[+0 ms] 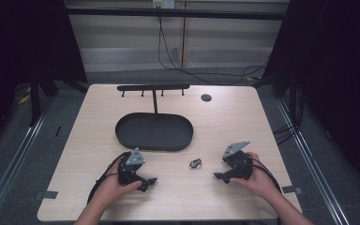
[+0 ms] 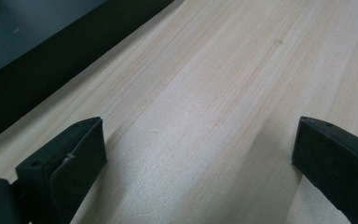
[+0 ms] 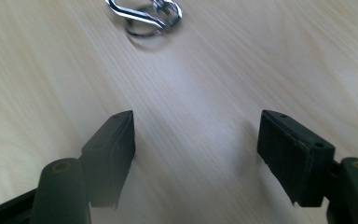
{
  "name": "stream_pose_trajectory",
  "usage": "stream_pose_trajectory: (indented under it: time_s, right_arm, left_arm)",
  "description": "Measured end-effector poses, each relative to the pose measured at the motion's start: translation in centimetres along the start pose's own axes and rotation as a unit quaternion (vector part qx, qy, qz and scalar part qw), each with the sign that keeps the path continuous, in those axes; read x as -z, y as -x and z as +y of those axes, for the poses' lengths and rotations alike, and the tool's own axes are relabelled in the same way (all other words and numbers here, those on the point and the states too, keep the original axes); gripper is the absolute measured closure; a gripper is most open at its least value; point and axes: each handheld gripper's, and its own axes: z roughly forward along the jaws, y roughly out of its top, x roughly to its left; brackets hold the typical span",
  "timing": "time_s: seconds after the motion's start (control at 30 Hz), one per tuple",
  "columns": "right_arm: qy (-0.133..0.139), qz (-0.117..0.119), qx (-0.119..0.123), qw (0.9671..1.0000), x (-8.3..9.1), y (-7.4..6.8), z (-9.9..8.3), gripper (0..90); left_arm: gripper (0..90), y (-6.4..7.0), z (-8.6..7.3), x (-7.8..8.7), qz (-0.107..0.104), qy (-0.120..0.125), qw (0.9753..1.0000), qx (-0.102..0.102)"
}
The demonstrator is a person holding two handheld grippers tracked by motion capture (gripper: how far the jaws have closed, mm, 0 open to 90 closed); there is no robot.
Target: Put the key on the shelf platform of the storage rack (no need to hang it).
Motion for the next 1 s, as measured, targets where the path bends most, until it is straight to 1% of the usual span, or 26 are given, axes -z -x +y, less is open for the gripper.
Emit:
stream_pose_trajectory:
  time_s: [0.03,0.07,0.1,0.13,0.2,0.23,0.33,0.37,0.4,0.5,0.6,0.63,0.7,0.73,0.87,1.0]
  right_arm:
    - [0.001,0.009,-0.007,0.9999,0.1,-0.2,0.3,28.7]
    - [-0.001,0.013,-0.002,0.9999,0.1,-0.4,0.6,29.2]
    - [-0.006,0.007,0.011,0.9999,0.1,-0.6,0.9,29.2]
    - [-0.012,0.009,0.010,0.9998,0.1,-0.8,1.2,29.2]
    - [-0.008,0.023,0.008,0.9997,0.2,-0.9,1.7,30.0]
    - [-0.010,0.024,0.007,0.9996,0.2,-1.0,2.0,30.1]
    - [-0.021,0.029,0.017,0.9992,0.2,-1.6,2.8,30.1]
    - [-0.023,0.027,0.022,0.9991,0.2,-1.9,3.1,30.2]
    - [-0.021,0.025,0.031,0.9990,0.2,-2.0,3.4,30.4]
    - [-0.029,0.021,0.040,0.9986,0.2,-2.2,4.2,31.5]
    - [-0.034,0.028,0.035,0.9984,0.2,-2.3,4.9,32.8]
    - [-0.039,0.029,0.033,0.9983,0.1,-2.5,5.1,32.7]
    - [-0.047,0.024,0.046,0.9976,0.0,-2.7,5.4,32.7]
    - [-0.051,0.023,0.047,0.9973,-0.1,-2.8,5.5,32.7]
    - [-0.048,0.030,0.054,0.9969,-0.3,-3.2,6.0,32.8]
    - [-0.053,0.029,0.064,0.9961,-0.5,-3.5,6.6,32.9]
  left_arm:
    - [2.4,0.0,0.0,0.0,0.000,0.000,1.0000,0.000]
    - [2.4,0.0,0.0,0.0,0.001,-0.001,1.0000,0.000]
    - [2.4,0.0,0.0,0.0,0.000,0.000,1.0000,0.000]
    - [2.4,0.0,0.0,0.0,0.001,-0.001,1.0000,0.000]
    - [2.4,0.0,0.0,0.0,0.001,-0.001,1.0000,0.000]
    - [2.4,0.0,0.0,0.0,0.001,-0.001,1.0000,0.000]
    - [2.4,0.0,0.0,0.0,0.000,0.000,1.0000,0.000]
    - [2.4,0.0,0.0,0.0,0.001,-0.001,1.0000,0.000]
    - [2.4,0.0,0.0,0.0,0.000,0.000,1.0000,0.000]
    - [2.4,0.0,0.0,0.0,0.000,-0.001,1.0000,-0.001]
    - [2.4,0.0,0.0,0.0,0.001,-0.001,1.0000,-0.001]
    - [2.4,0.0,0.0,0.0,0.000,-0.001,1.0000,-0.001]
    - [2.4,0.0,0.0,0.0,0.000,-0.001,1.0000,0.000]
    - [2.4,0.0,0.0,0.0,0.001,-0.002,1.0000,-0.001]
    - [2.4,0.0,0.0,0.0,0.001,-0.002,1.0000,-0.001]
    - [2.4,0.0,0.0,0.0,0.000,-0.001,1.0000,-0.001]
